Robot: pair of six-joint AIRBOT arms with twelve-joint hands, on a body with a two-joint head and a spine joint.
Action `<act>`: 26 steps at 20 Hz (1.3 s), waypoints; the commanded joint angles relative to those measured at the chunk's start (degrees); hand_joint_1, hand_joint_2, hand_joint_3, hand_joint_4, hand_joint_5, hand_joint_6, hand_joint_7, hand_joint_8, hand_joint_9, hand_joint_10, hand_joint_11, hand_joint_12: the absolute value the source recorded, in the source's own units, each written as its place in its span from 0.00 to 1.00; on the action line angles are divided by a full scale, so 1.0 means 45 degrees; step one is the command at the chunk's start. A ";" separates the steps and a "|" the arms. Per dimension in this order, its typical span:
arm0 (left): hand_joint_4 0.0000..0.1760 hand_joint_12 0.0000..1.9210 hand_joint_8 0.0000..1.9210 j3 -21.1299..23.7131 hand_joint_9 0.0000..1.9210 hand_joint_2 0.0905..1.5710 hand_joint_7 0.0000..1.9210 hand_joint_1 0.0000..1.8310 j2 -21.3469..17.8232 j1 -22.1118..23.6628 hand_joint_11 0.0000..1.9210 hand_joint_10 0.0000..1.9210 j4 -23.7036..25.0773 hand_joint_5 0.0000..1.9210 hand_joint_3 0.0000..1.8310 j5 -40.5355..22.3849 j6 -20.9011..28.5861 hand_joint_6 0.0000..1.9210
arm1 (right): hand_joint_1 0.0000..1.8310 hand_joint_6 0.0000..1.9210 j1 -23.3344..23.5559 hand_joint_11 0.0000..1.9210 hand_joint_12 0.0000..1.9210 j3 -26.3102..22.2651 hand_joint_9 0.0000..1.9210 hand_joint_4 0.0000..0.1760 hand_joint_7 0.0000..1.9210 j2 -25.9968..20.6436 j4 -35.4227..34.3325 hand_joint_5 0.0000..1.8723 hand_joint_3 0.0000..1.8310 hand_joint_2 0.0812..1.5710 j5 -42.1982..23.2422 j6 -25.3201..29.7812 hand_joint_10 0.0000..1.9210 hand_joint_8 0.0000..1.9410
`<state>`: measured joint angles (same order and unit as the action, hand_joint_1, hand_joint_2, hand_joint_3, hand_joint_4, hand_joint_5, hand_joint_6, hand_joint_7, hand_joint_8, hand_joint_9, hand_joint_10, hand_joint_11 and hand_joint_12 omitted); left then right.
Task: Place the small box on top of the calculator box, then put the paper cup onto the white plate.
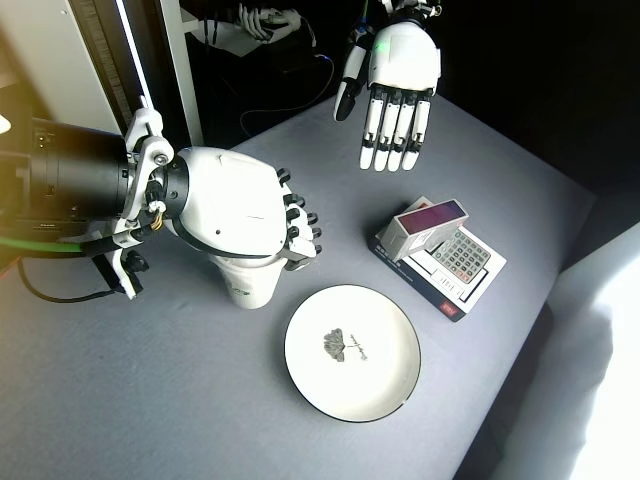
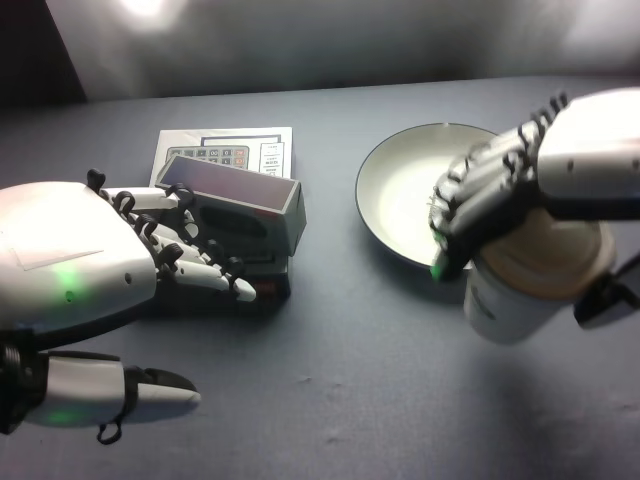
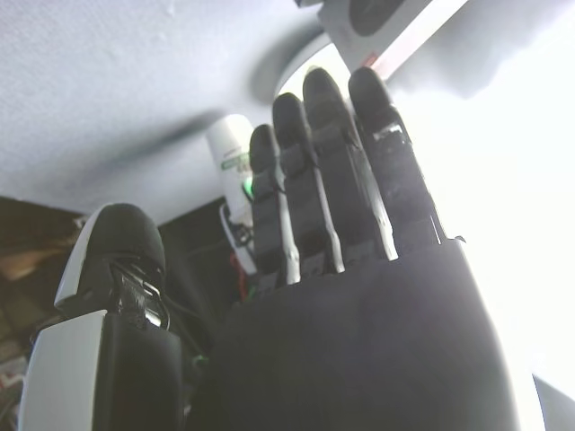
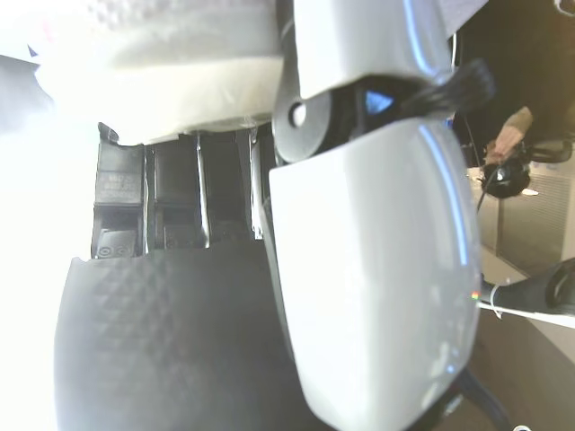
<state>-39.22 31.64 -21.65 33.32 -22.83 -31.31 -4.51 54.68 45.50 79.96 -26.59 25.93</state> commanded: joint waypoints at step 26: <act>0.00 0.35 0.00 -0.0099 0.28 0.81 0.27 0.16 -0.0079 0.0241 0.08 0.00 -0.0146 0.23 0.00 -0.1045 0.0049 0.00 | 0.81 0.62 0.1820 0.34 0.91 0.6895 0.35 0.00 0.46 0.4763 0.1451 0.45 0.00 0.74 -0.0811 0.3011 0.66 0.59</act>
<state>-39.40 31.64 -21.47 33.63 -22.61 -31.31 3.20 86.24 68.31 89.36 -29.02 39.05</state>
